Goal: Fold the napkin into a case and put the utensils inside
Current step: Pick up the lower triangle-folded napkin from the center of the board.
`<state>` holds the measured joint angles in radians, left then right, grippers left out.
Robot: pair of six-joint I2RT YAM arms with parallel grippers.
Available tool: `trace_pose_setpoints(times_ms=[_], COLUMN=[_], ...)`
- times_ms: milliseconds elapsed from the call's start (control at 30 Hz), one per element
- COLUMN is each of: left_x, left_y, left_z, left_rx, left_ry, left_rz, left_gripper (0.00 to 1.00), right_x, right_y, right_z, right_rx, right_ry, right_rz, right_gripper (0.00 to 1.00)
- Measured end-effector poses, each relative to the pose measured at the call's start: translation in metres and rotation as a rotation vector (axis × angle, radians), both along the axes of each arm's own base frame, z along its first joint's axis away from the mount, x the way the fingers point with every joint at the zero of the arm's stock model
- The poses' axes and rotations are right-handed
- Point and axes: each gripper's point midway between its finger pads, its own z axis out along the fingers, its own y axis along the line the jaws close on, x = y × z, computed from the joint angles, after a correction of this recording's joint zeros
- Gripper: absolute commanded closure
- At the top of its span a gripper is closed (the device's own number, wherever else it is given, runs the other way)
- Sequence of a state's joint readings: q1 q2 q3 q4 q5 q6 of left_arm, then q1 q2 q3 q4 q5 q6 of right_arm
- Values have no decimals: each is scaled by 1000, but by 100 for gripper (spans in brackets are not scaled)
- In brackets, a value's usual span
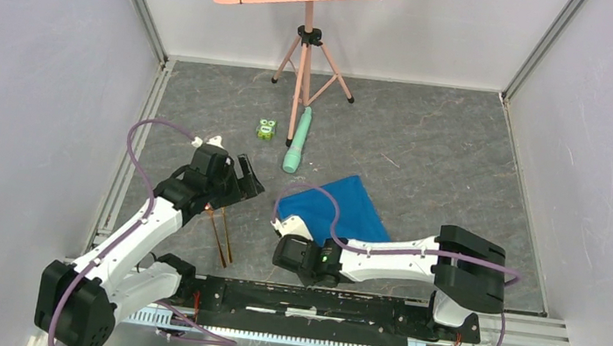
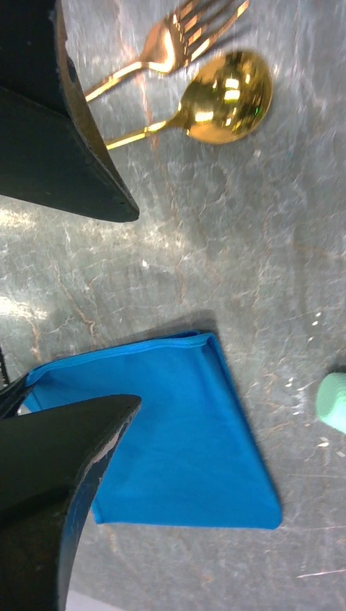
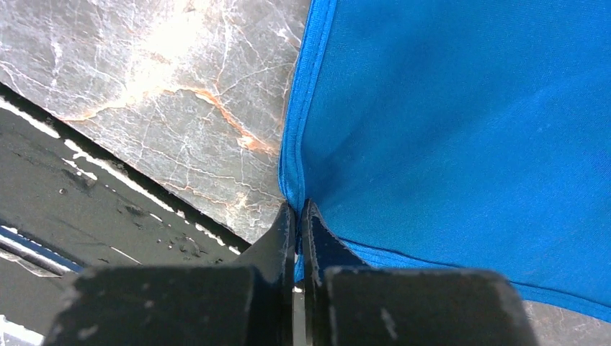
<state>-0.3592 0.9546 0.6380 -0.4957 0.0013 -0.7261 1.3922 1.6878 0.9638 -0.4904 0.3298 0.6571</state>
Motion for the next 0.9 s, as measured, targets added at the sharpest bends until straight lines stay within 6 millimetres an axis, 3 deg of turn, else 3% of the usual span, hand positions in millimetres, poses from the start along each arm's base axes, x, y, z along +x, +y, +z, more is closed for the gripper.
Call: trace_pose_setpoints(times_ms=[233, 500, 700, 900], left_x=[-13, -33, -26, -17], left_y=[-31, -65, -82, -96], left_z=[-26, -52, -65, -68], left_rx=[-131, -379, -499, -574], left_ry=[97, 225, 298, 312], left_rz=[-109, -103, -32, -2], left_gripper=[3, 2, 13, 19], right_x=[5, 24, 22, 23], right_y=[-6, -19, -18, -21], right_z=[4, 29, 38, 48], right_rx=[91, 379, 517, 618], right_ry=[1, 84, 147, 169], right_rz=[-3, -95, -111, -127], right_gripper=[100, 100, 100, 100])
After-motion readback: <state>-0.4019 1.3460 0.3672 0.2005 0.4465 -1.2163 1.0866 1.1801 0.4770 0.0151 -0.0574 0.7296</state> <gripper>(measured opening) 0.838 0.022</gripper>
